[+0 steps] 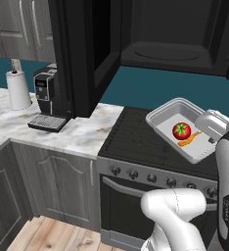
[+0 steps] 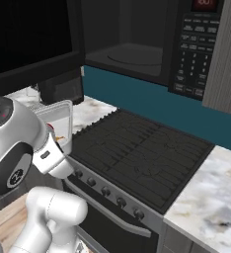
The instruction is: Place the tupperware containing the shrimp and tomato meal in the microwave. Close the microwave door and press the start button to reheat the meal.
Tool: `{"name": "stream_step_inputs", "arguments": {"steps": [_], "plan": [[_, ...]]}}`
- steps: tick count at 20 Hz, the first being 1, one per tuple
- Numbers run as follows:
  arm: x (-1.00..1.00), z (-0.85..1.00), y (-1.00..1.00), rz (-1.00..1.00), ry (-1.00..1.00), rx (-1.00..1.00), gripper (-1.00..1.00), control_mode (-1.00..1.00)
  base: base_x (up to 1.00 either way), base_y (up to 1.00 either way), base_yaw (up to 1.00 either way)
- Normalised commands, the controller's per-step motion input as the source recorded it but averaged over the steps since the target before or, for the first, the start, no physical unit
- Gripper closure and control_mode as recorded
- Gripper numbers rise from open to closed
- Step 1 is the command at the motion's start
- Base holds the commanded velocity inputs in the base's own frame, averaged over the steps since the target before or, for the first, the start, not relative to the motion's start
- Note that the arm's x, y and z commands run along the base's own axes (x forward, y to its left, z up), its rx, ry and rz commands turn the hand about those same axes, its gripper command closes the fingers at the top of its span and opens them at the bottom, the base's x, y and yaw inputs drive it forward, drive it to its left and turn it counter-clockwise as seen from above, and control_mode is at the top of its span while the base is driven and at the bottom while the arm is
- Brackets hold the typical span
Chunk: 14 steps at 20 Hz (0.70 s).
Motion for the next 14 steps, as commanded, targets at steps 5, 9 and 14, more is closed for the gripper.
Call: {"name": "stream_step_inputs", "arguments": {"steps": [5,9,14], "plan": [[0.0,0.0,0.0,0.0,-0.01,0.0,1.0,-1.0,0.0,0.0,0.0],[0.0,-0.01,0.0,0.0,-0.07,0.0,1.0,-1.0,0.0,0.0,0.0],[0.0,0.14,0.0,0.0,-0.12,0.0,1.0,-1.0,0.0,0.0,0.0]]}}
